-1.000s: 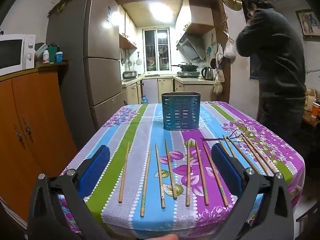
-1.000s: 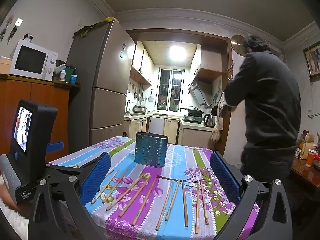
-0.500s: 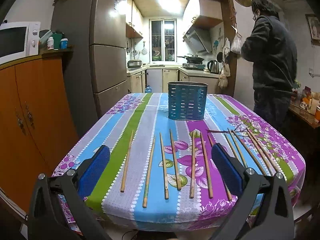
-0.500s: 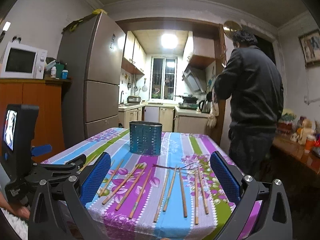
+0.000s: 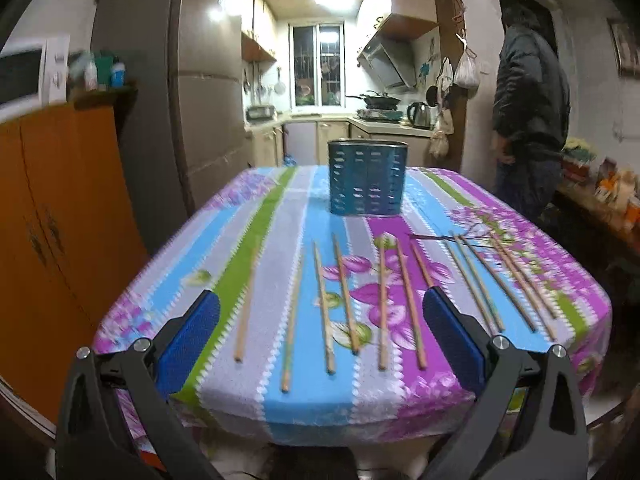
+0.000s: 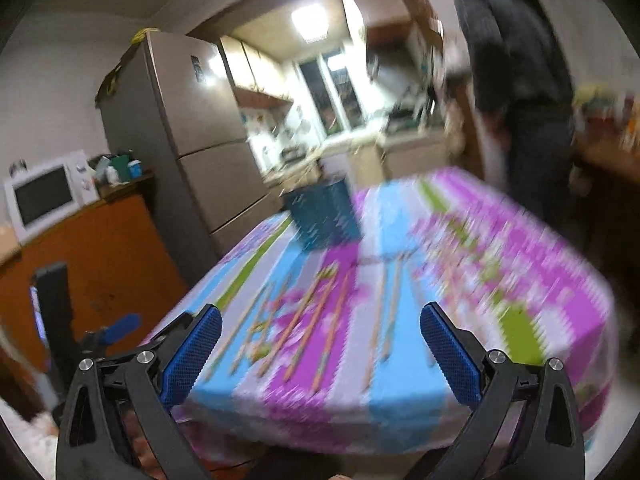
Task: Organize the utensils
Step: 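Move both tools over the row of bamboo chopsticks on the table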
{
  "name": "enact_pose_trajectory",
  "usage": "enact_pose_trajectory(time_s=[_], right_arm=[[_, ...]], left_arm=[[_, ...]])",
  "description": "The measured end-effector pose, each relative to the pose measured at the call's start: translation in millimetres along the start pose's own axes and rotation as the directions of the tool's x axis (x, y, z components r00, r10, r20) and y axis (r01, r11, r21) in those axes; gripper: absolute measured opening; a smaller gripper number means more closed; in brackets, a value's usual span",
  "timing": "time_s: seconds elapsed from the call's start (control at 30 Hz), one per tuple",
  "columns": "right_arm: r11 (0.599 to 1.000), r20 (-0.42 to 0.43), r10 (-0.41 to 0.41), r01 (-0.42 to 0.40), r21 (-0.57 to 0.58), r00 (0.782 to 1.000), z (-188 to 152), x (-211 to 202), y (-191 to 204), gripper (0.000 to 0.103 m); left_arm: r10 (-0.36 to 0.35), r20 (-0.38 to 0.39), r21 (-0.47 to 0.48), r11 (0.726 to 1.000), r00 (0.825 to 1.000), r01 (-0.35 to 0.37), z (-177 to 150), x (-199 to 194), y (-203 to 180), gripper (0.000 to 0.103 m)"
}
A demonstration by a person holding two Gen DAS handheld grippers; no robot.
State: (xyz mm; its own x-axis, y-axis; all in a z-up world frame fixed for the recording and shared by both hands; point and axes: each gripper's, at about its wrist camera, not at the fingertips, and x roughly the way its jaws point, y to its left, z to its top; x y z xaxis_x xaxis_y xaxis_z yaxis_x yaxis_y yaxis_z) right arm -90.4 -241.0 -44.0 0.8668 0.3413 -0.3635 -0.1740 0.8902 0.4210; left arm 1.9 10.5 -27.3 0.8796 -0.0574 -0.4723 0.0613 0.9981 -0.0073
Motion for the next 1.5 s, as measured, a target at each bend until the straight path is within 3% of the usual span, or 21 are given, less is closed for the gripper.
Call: enact_pose_trajectory(time_s=[0.07, 0.2, 0.3, 0.37, 0.47, 0.6, 0.7, 0.8, 0.87, 0.93, 1.07, 1.17, 1.23, 1.37, 1.5], right_arm=[[0.997, -0.045, 0.072, -0.071, 0.038, 0.996, -3, 5, -4, 0.1], [0.995, -0.048, 0.093, -0.092, 0.026, 0.995, -3, 5, 5, 0.1], [0.995, -0.057, 0.1, -0.098, 0.025, 0.993, -4, 7, 8, 0.1], [0.998, -0.058, 0.069, -0.068, 0.02, 0.996, -3, 6, 5, 0.1], [0.999, -0.004, -0.019, 0.019, 0.028, 1.0, 3, -2, -6, 0.1], [0.987, 0.11, -0.153, 0.148, 0.054, 0.982, 14, -25, -32, 0.1], [0.974, 0.131, -0.224, 0.218, 0.059, 0.966, 18, -37, -54, 0.1], [0.961, 0.126, -0.265, 0.252, 0.109, 0.956, 21, -45, -87, 0.1], [0.952, 0.149, -0.298, 0.282, 0.116, 0.943, 20, -51, -108, 0.1], [0.947, 0.152, -0.318, 0.307, 0.091, 0.936, 20, -51, -120, 0.1], [0.962, 0.146, -0.271, 0.272, 0.015, 0.951, 22, -39, -131, 0.1], [0.973, 0.107, -0.204, 0.213, -0.087, 0.973, 26, -16, -125, 0.1], [0.982, 0.049, -0.12, 0.126, -0.138, 0.991, 25, 1, -119, 0.1], [0.971, -0.02, 0.0, -0.005, -0.24, 1.0, 19, 24, -95, 0.1], [0.932, -0.034, 0.035, -0.045, -0.361, 0.999, 15, 37, -75, 0.1]], left_arm=[[-0.05, -0.011, -0.042, 0.998, 0.999, 0.05, -4, -2, 7, 0.098], [-0.065, 0.026, -0.128, 0.99, 0.998, 0.068, -9, -10, 24, 0.098], [-0.125, 0.05, -0.169, 0.977, 0.991, 0.132, -11, -14, 33, 0.098], [-0.158, 0.06, -0.181, 0.969, 0.986, 0.166, -11, -14, 35, 0.098], [-0.145, 0.074, -0.178, 0.972, 0.987, 0.156, -9, -15, 35, 0.098], [-0.07, 0.19, -0.182, 0.978, 0.979, 0.105, 0, -30, 51, 0.098], [0.111, 0.291, -0.16, 0.985, 0.95, -0.067, 10, -39, 77, 0.098], [0.201, 0.212, -0.179, 0.97, 0.956, -0.164, 12, -26, 96, 0.098], [0.219, 0.091, -0.181, 0.963, 0.971, -0.2, 11, -9, 102, 0.098], [0.239, 0.009, -0.184, 0.955, 0.971, -0.234, 9, 4, 101, 0.098], [0.299, -0.053, -0.122, 0.945, 0.953, -0.303, 3, 14, 89, 0.098], [0.33, -0.035, -0.077, 0.94, 0.943, -0.332, -4, 10, 80, 0.098], [0.338, -0.019, -0.044, 0.94, 0.941, -0.338, -13, 5, 73, 0.097], [0.295, -0.021, 0.029, 0.955, 0.955, -0.294, -24, 3, 51, 0.092], [0.234, 0.0, 0.124, 0.965, 0.972, -0.233, -32, -1, 22, 0.089]])
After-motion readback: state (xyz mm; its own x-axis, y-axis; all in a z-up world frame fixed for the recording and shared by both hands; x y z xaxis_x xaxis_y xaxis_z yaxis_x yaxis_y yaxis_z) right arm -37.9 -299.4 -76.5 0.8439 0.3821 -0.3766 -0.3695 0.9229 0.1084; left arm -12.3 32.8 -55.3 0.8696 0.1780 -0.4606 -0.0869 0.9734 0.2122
